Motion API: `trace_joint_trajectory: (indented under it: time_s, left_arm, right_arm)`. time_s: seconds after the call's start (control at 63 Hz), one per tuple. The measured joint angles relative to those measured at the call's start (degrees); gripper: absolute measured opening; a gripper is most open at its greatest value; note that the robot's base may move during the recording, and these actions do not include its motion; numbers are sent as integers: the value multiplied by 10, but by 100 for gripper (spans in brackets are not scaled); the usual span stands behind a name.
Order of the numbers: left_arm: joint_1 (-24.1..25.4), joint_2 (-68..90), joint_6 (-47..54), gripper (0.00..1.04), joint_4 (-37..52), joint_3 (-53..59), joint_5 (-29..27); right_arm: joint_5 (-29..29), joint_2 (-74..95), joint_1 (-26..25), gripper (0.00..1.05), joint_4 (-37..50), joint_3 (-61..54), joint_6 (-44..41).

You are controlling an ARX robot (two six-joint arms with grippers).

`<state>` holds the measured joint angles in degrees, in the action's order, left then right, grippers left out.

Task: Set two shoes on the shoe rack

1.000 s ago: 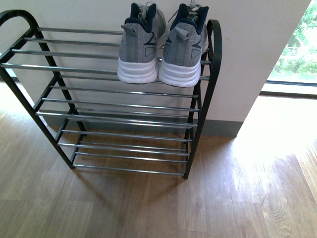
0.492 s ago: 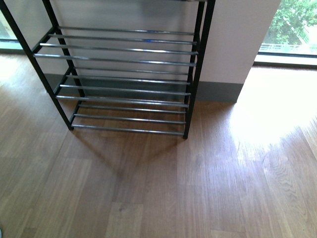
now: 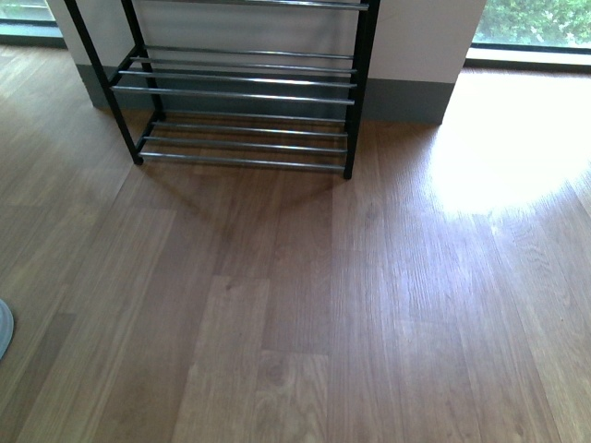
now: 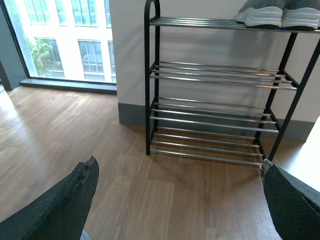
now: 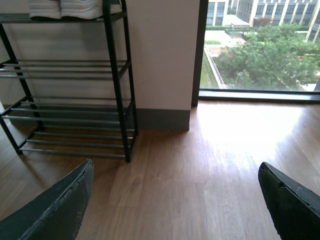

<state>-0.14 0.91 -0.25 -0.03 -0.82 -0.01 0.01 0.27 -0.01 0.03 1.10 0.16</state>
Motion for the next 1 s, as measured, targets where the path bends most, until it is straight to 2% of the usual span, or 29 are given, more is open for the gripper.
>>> trace_joint_trajectory:
  time_s: [1.0]
  left_arm:
    - [0,0,0,95,0,0,0]
  right_arm:
    - [0,0,0,95,-1,0,0]
